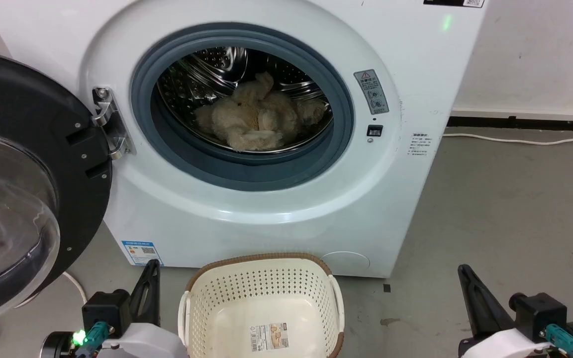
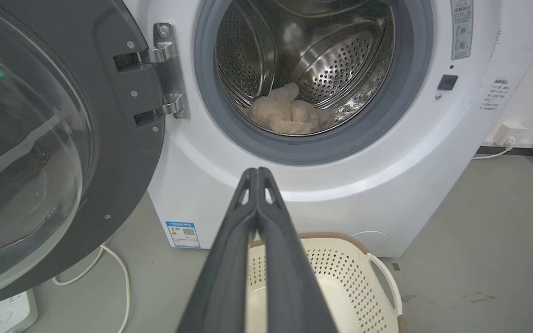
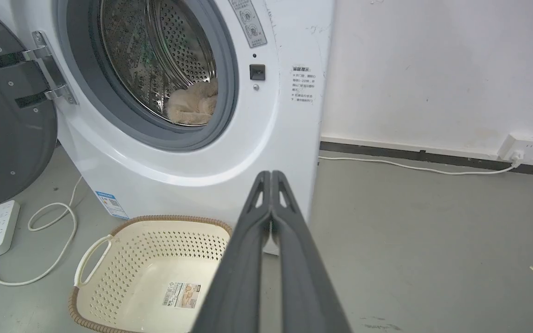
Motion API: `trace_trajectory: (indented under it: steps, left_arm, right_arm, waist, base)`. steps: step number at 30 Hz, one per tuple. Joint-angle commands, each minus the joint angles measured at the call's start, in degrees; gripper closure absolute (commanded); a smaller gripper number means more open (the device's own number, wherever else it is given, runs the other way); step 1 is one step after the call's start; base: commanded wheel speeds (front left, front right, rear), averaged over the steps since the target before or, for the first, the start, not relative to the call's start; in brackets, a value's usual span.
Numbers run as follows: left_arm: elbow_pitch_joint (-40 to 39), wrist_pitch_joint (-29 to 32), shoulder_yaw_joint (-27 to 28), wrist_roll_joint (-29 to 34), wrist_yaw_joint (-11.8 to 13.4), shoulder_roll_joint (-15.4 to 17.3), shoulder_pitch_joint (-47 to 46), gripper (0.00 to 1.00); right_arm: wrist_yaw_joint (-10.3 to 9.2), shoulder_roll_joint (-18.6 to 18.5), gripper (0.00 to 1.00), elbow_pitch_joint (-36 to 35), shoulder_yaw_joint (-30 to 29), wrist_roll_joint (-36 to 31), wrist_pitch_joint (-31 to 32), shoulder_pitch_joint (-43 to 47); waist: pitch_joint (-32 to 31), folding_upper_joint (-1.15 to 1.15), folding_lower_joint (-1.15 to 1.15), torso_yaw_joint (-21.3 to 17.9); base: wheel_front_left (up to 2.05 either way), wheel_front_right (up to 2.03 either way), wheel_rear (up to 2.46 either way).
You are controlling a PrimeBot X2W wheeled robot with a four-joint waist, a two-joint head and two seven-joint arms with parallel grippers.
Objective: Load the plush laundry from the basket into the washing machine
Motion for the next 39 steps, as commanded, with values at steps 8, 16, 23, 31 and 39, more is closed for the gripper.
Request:
trace_trajectory:
  steps: [8,16,23,31,39]
  left_arm:
    - [-0.4,0.6,1.1,2.2,-1.0,-1.5,-1.2,1.0]
    - [-0.6,1.1,2.1,4.2,-1.7,-2.6,-1.4,1.0]
    - [-0.7,1.6,3.2,6.1,-2.4,-3.8,-1.6,1.0]
    - [-0.9,2.0,4.1,7.9,-3.0,-4.9,-1.8,1.0]
    - [-1.0,2.5,5.2,10.1,-3.8,-6.3,-2.0,1.0]
  right_arm:
    - [-0.03,0.0,1.0,-0.9,-0.1,-1.2,0.9,-1.3]
    - [-0.03,0.0,1.0,-1.4,-0.1,-2.0,1.9,-1.8]
    - [-0.04,0.0,1.0,-1.9,-0.1,-2.8,2.8,-2.3]
    - [-0.04,0.0,1.0,-2.3,-0.2,-3.5,3.6,-2.8]
    - [-0.04,0.0,1.0,-2.9,-0.2,-4.4,4.6,-3.3]
  waist:
    - [0.1,0.0,0.0,0.1]
    - [0.3,0.0,0.0,0.2]
    - [0.4,0.0,0.0,0.2]
    - [0.6,0.0,0.0,0.3]
    - [0.7,0.0,0.0,0.4]
  base:
    - [0.0,0.0,0.0]
    - [0.0,0.0,0.0]
    - [0.0,0.0,0.0]
    - [0.0,0.0,0.0]
    - [0.0,0.0,0.0]
